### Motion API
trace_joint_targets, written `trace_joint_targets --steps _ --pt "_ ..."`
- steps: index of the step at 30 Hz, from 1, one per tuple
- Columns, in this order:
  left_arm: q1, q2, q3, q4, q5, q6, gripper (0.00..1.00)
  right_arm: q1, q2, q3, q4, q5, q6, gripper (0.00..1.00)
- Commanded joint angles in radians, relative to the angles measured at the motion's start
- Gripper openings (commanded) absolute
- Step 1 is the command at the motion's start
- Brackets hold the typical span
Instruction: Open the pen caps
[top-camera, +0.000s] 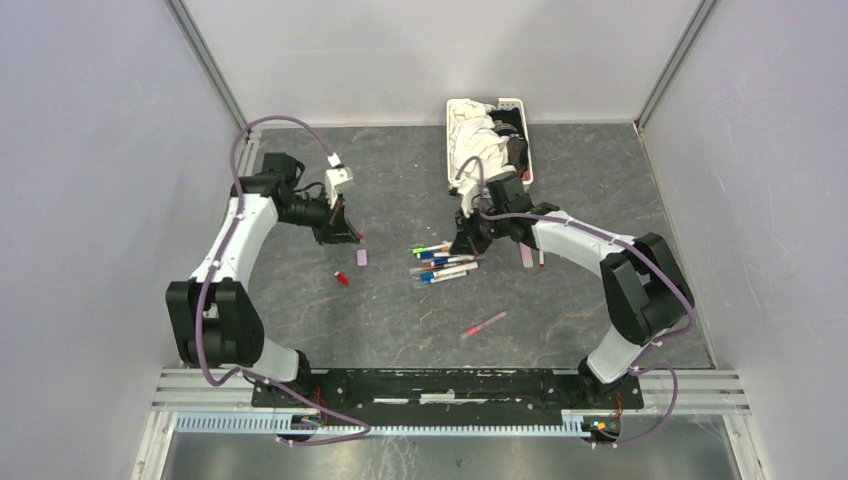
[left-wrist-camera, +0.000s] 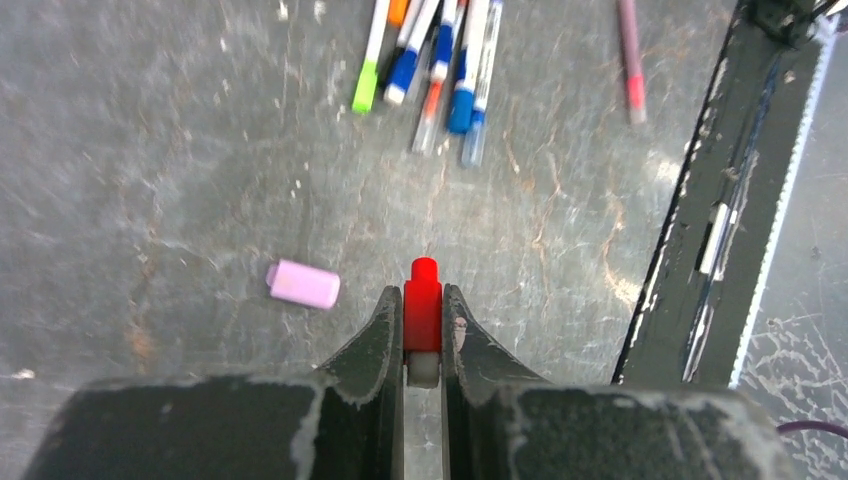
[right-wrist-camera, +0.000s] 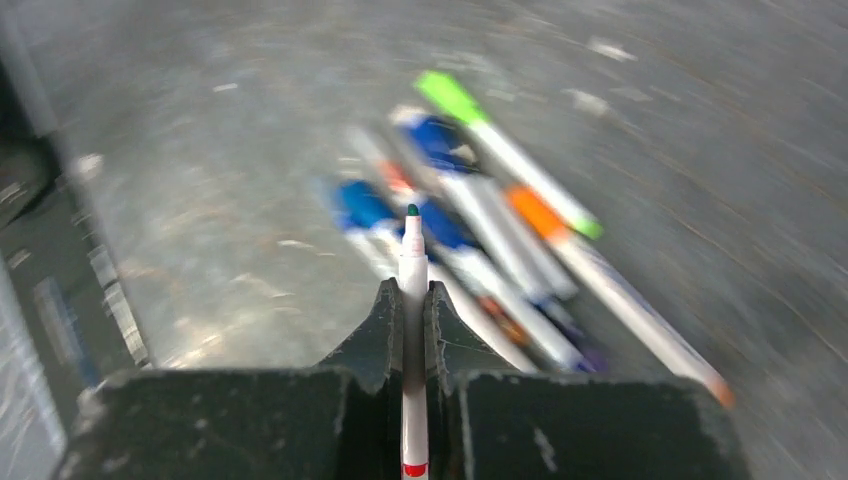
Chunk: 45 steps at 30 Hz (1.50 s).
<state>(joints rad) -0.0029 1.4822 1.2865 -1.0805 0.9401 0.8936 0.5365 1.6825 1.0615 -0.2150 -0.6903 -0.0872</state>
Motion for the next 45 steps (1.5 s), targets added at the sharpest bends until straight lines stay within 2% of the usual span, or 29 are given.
trace_joint_targets --steps 1,3,6,11,16,23,29,33,36,38,39,42,45 --pt "-0.045 -0.018 -0.169 0.29 -0.123 -0.162 0.02 -0.121 -0.071 -0.075 0.119 0.441 0.184 0.0" --pt "-0.087 -0.03 -0.249 0.416 -0.225 -0.241 0.02 -0.158 -0.105 -0.125 0.157 0.57 0.238 0.0" --pt "-0.117 -0.032 -0.33 0.537 -0.333 -0.283 0.02 -0.167 -0.123 -0.171 0.197 0.696 0.268 0.0" --pt "-0.135 -0.002 -0.404 0.623 -0.436 -0.276 0.05 -0.167 -0.082 -0.208 0.253 0.766 0.292 0.0" --pt "-0.139 0.047 -0.435 0.638 -0.47 -0.265 0.18 -0.168 -0.04 -0.222 0.29 0.789 0.3 0.0" --pt "-0.14 0.029 -0.434 0.6 -0.431 -0.25 0.39 -0.166 0.008 -0.227 0.309 0.765 0.299 0.02" --pt "-0.14 -0.011 -0.388 0.51 -0.387 -0.242 0.53 -0.164 0.033 -0.24 0.321 0.761 0.306 0.1" --pt "-0.138 -0.044 -0.323 0.432 -0.339 -0.246 0.63 -0.16 0.032 -0.253 0.326 0.76 0.31 0.22" --pt "-0.136 -0.056 -0.248 0.366 -0.311 -0.263 0.78 -0.149 0.013 -0.256 0.323 0.774 0.303 0.35" --pt "-0.129 -0.063 -0.19 0.314 -0.279 -0.27 0.95 -0.137 -0.011 -0.252 0.312 0.789 0.282 0.41" --pt "-0.124 -0.065 -0.161 0.291 -0.269 -0.277 0.99 -0.131 -0.024 -0.248 0.307 0.794 0.273 0.43" --pt "-0.104 -0.078 -0.063 0.216 -0.233 -0.301 1.0 -0.109 -0.077 -0.24 0.303 0.797 0.235 0.5" --pt "-0.075 -0.105 0.009 0.187 -0.196 -0.318 1.0 -0.081 -0.102 -0.22 0.324 0.696 0.13 0.55"
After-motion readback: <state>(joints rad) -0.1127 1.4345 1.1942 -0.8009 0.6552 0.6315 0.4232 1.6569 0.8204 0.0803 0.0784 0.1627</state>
